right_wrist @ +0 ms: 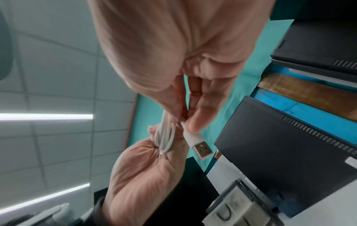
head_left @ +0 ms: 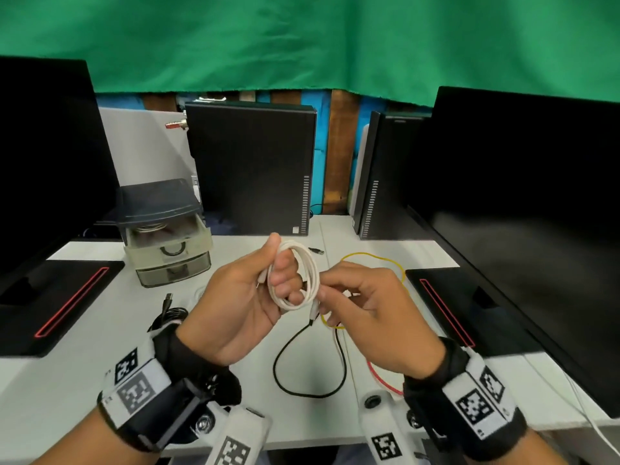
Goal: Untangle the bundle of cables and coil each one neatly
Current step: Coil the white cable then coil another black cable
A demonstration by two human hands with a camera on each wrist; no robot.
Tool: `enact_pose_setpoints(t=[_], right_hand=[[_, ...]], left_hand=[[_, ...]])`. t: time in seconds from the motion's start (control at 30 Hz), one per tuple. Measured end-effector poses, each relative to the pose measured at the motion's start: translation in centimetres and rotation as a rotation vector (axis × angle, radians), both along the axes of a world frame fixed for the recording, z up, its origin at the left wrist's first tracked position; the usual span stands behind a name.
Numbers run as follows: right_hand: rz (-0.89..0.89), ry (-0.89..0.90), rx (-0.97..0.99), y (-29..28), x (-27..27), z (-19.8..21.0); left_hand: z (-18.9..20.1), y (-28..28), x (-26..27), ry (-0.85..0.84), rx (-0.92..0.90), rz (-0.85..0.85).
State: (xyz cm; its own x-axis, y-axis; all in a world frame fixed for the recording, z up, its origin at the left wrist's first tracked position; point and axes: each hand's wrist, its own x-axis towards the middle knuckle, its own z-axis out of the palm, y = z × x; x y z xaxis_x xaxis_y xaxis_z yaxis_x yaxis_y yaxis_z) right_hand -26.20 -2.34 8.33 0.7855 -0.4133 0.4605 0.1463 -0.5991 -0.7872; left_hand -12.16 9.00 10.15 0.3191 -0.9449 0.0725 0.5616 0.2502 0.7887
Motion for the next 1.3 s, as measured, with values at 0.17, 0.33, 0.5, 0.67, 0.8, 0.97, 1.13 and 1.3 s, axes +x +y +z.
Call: enact_pose_setpoints(t=[0.17, 0.33, 0.5, 0.67, 0.8, 0.97, 1.13, 1.3], right_hand=[[0.128, -0.037, 0.198, -0.1, -0.6, 0.6], [-0.006, -0.170, 0.277, -0.6, 0.0, 0.6], [0.240, -0.122, 0.980, 1.1, 0.8, 0.1], [0.282, -0.017, 1.048, 1.9, 1.3, -0.9], [0.182, 0.043, 0.898, 2.7, 1.6, -1.3], [0.057, 0.047, 0.761, 3.2, 1.7, -1.9], [0.094, 0.090, 0.749, 3.4, 1.4, -1.2], [-0.074, -0.049, 0.790, 2.8, 2.0, -1.8]], left_hand=[[-0.6, 0.1, 0.4, -0.312, 0.095, 0.152], [-0.4, 0.2, -0.5, -0.235, 0.086, 0.076], [-1.4, -0.4, -1.0, -0.165, 0.106, 0.075], [-2.2, -1.0, -0.1, -0.335, 0.211, 0.342], [-2.9, -1.3, 0.2, -0.778, 0.169, 0.517], [-3.1, -1.3, 0.4, -0.829, 0.142, 0.586], [-2.3, -1.1, 0.6, -0.585, 0.167, 0.536], [-2.8, -1.4, 0.0, -0.490, 0.197, 0.486]])
